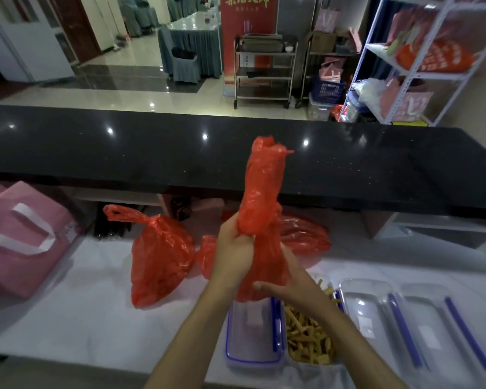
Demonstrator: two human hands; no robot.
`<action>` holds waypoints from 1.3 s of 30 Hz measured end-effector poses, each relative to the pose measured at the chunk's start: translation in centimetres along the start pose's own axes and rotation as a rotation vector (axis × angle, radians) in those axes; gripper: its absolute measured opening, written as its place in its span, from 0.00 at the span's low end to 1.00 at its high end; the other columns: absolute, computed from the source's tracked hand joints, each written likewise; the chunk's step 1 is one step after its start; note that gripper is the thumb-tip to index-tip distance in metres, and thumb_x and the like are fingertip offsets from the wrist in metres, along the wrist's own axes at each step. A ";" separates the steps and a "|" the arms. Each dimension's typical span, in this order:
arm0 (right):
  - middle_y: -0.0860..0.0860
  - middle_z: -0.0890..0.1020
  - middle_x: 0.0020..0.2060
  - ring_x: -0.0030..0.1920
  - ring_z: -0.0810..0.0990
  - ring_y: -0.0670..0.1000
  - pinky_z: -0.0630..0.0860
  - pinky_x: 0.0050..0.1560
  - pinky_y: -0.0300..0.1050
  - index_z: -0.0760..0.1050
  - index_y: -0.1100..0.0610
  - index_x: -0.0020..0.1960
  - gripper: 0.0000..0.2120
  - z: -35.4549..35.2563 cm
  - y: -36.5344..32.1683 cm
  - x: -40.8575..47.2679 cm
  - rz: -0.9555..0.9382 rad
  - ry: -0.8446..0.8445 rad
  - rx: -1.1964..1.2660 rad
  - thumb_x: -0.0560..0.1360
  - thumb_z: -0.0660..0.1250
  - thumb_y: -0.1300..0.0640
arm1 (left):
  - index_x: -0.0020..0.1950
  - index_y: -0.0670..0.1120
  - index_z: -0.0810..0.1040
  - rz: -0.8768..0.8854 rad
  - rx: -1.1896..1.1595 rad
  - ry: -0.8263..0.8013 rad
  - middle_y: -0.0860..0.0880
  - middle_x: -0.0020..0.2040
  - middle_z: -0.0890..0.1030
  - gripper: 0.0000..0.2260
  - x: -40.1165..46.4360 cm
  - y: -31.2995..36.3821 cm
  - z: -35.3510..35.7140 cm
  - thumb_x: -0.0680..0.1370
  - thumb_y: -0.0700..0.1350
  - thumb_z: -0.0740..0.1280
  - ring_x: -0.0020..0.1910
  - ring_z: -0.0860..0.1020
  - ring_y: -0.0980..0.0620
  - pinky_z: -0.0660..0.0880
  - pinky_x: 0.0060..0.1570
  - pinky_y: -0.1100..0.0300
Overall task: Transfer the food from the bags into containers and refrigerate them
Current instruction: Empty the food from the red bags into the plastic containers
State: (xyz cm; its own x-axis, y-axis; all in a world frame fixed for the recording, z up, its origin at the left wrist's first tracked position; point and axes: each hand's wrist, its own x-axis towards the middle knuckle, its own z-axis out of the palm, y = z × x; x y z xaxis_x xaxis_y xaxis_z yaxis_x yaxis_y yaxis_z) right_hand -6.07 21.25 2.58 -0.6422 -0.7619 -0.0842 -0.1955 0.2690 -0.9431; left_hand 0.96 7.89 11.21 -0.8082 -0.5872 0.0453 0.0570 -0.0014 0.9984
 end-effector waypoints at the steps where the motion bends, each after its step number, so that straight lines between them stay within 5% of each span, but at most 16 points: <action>1: 0.40 0.76 0.67 0.66 0.78 0.43 0.79 0.63 0.48 0.61 0.34 0.74 0.44 0.2 -0.4 0.3 -0.019 0.006 0.008 0.65 0.81 0.38 | 0.58 0.46 0.86 -0.009 -0.062 -0.017 0.52 0.50 0.88 0.11 0.0 1.1 0.5 0.84 0.39 0.64 0.51 0.86 0.55 0.81 0.48 0.64; 5: 0.46 0.82 0.60 0.59 0.84 0.46 0.83 0.57 0.50 0.64 0.39 0.74 0.41 -0.3 -1.7 0.4 -0.072 0.122 0.128 0.67 0.81 0.51 | 0.48 0.49 0.86 -0.162 -0.243 -0.033 0.51 0.44 0.89 0.07 0.7 3.8 1.9 0.83 0.43 0.68 0.45 0.87 0.54 0.82 0.48 0.59; 9: 0.36 0.80 0.60 0.59 0.80 0.35 0.79 0.53 0.33 0.65 0.32 0.68 0.39 -1.8 -1.9 -1.6 -0.040 0.165 0.144 0.63 0.82 0.40 | 0.50 0.47 0.85 -0.380 -0.343 -0.102 0.44 0.48 0.89 0.04 1.5 4.2 3.8 0.81 0.46 0.72 0.51 0.87 0.45 0.81 0.56 0.46; 12: 0.41 0.84 0.58 0.60 0.82 0.41 0.80 0.58 0.40 0.72 0.38 0.65 0.41 -3.1 -1.1 -3.0 -0.013 0.258 0.242 0.56 0.80 0.30 | 0.54 0.45 0.85 -0.429 -0.370 -0.209 0.40 0.52 0.87 0.06 0.9 3.4 6.2 0.81 0.45 0.72 0.53 0.86 0.42 0.84 0.51 0.49; 15: 0.40 0.87 0.51 0.54 0.85 0.43 0.82 0.53 0.41 0.79 0.41 0.56 0.26 -4.6 -0.7 -4.5 0.027 0.370 0.296 0.62 0.81 0.39 | 0.54 0.45 0.85 -0.438 -0.366 -0.285 0.43 0.48 0.88 0.05 0.4 2.0 9.0 0.81 0.44 0.71 0.47 0.87 0.45 0.84 0.48 0.52; 18: 0.49 0.89 0.44 0.46 0.88 0.50 0.84 0.50 0.48 0.85 0.49 0.49 0.09 -6.2 0.4 -6.1 0.072 0.472 0.288 0.71 0.77 0.48 | 0.49 0.45 0.85 -0.436 -0.391 -0.307 0.47 0.44 0.88 0.04 0.4 0.5 11.5 0.81 0.40 0.70 0.44 0.86 0.49 0.83 0.51 0.53; 22: 0.48 0.81 0.31 0.32 0.77 0.45 0.75 0.34 0.42 0.82 0.57 0.40 0.07 -8.7 2.3 -8.6 0.150 0.620 0.234 0.75 0.70 0.55 | 0.50 0.44 0.85 -0.466 -0.411 -0.340 0.47 0.42 0.87 0.04 -0.3 -1.9 14.5 0.81 0.40 0.70 0.42 0.85 0.49 0.82 0.54 0.51; 26: 0.47 0.86 0.35 0.37 0.83 0.45 0.77 0.41 0.42 0.84 0.56 0.44 0.09 -11.7 4.1 -11.4 0.263 0.660 0.203 0.80 0.68 0.57 | 0.58 0.45 0.84 -0.309 -0.147 -0.488 0.48 0.51 0.88 0.10 -0.7 -4.4 16.4 0.80 0.49 0.73 0.51 0.86 0.51 0.82 0.56 0.56; 30: 0.50 0.89 0.44 0.46 0.87 0.48 0.81 0.48 0.43 0.83 0.57 0.55 0.07 -15.0 5.6 -14.2 0.367 0.728 0.385 0.80 0.68 0.56 | 0.69 0.56 0.77 -0.156 0.250 -0.722 0.60 0.63 0.81 0.26 -0.7 -7.0 16.5 0.74 0.64 0.74 0.58 0.79 0.71 0.75 0.54 0.72; 32: 0.52 0.89 0.49 0.50 0.88 0.51 0.82 0.53 0.48 0.81 0.57 0.60 0.14 -16.6 6.0 -14.9 0.415 0.706 0.466 0.78 0.71 0.50 | 0.66 0.62 0.76 -0.205 0.316 -0.847 0.65 0.62 0.79 0.21 -1.0 -8.1 16.6 0.75 0.63 0.73 0.58 0.77 0.73 0.75 0.58 0.70; 35: 0.56 0.88 0.49 0.50 0.88 0.55 0.81 0.54 0.50 0.83 0.56 0.54 0.07 -18.8 6.1 -15.0 0.442 0.643 0.544 0.79 0.69 0.55 | 0.61 0.66 0.73 -0.396 0.259 -1.009 0.66 0.59 0.79 0.16 -2.6 -9.2 17.3 0.76 0.58 0.74 0.56 0.80 0.70 0.78 0.55 0.68; 39: 0.60 0.88 0.47 0.47 0.88 0.59 0.82 0.53 0.53 0.83 0.60 0.56 0.10 -20.2 8.0 -13.4 0.543 0.639 0.620 0.78 0.71 0.55 | 0.70 0.60 0.73 -0.553 0.098 -1.020 0.55 0.65 0.83 0.23 -5.0 -11.5 19.2 0.77 0.50 0.76 0.63 0.82 0.55 0.80 0.63 0.53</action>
State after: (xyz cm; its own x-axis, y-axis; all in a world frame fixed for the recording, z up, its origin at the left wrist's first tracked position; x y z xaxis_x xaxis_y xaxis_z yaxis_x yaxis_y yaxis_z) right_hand -14.00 45.52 2.62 -0.8379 -0.1261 -0.5310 0.5358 -0.0049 -0.8443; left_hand -6.89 26.35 0.12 -0.8077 0.3979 -0.4350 -0.4606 0.0348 0.8869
